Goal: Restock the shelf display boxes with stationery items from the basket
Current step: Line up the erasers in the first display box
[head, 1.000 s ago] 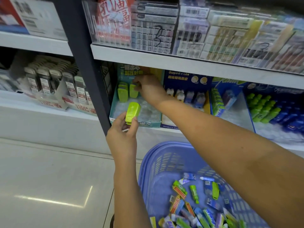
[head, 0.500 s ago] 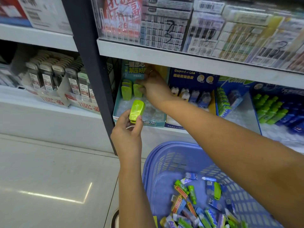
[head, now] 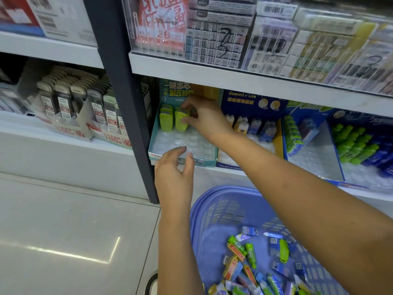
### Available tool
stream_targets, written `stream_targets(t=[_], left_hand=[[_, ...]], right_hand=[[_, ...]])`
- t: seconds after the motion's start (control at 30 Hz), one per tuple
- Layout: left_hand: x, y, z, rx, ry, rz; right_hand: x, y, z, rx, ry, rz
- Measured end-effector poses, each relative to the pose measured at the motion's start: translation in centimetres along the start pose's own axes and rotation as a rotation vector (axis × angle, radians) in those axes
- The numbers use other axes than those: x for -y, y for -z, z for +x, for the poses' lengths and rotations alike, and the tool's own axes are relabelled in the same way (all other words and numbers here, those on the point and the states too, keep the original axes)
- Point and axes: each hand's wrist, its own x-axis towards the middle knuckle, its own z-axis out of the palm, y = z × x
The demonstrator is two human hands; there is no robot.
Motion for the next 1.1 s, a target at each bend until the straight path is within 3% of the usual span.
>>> stream_targets(t=[0.3, 0.43, 0.57, 0.8, 0.9, 1.0, 1.1], left_hand=[[0.8, 0.0, -0.1, 0.008, -0.021, -0.040], [0.5, 0.6, -0.1, 0.002, -0.025, -0.105], [-0.4, 1.1, -0.7, -0.001, -0.051, -0.139], [-1.4, 0.2, -3.2, 0.192, 0.069, -0.066], [-1.3, 0.0, -3.9, 0.304, 0.133, -0.072], [-0.8, -0.6, -4.9, 0.533, 0.319, -0.073], [0.1, -2.0, -6.0, 0.776, 0.476, 0.067]], right_hand=[[-0.8, -1.9, 0.0, 0.044, 0.124, -0.264], [-0.2, -1.5, 0.2, -0.061, 0.144, -0.441], [0.3, -0.7, 0.5, 0.030, 0.039, -0.400], [1.1, 0.8, -1.5, 0.317, -0.003, -0.517], [1.2, 1.8, -3.3, 0.230, -0.020, -0.421], [0.3, 3.8, -7.7, -0.070, 0.020, -0.218], [-2.8, 4.4, -14.9, 0.019, -0.082, -0.136]])
